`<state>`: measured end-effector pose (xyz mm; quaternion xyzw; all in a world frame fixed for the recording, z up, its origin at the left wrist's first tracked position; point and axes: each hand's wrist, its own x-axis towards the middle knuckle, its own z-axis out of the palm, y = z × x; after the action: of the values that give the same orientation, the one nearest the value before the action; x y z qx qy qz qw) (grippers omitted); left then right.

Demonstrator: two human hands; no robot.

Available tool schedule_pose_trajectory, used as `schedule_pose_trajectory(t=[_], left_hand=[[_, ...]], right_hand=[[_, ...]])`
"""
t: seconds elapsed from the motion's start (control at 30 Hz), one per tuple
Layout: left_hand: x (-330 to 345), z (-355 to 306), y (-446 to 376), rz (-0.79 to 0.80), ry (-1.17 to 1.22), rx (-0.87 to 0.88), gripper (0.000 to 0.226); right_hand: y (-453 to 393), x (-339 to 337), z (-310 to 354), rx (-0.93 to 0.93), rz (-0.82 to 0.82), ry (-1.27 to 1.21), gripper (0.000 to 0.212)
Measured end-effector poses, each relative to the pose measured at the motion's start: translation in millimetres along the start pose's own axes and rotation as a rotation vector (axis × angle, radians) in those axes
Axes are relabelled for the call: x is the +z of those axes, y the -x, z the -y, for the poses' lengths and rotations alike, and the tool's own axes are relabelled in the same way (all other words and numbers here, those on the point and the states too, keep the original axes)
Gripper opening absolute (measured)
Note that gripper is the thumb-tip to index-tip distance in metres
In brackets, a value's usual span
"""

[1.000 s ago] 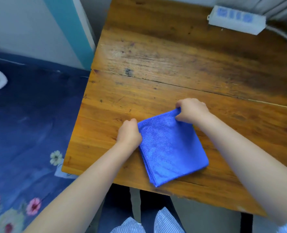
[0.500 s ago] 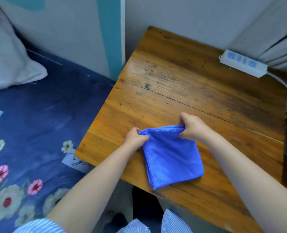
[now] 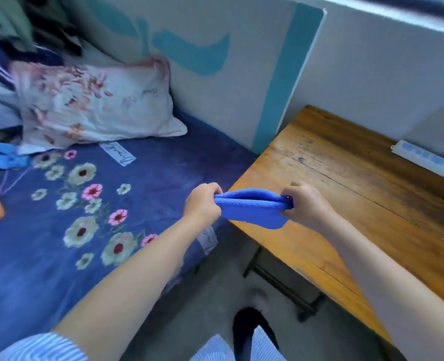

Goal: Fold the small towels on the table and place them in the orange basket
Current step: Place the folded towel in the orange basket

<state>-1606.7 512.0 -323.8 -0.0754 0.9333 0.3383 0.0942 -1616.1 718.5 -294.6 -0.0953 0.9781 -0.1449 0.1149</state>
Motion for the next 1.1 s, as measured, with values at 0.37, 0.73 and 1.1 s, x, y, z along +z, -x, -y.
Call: schedule_pose_trajectory(t=[0.37,0.73,1.1], left_hand=[[-205,158,173,-0.483,-0.035,-0.277,0.026],[-329,267,264,-0.594,0.523,-0.458,0.021],[-479,395,187,-0.691,0.205,-0.453,0.02]], right_hand=[[40,13,277,-0.712,-0.11,0.074,0.028],[35,35,486,-1.034,-0.052,0.029,0.029],[-84,50,660,-1.138,-0.037,-0.039,0.024]])
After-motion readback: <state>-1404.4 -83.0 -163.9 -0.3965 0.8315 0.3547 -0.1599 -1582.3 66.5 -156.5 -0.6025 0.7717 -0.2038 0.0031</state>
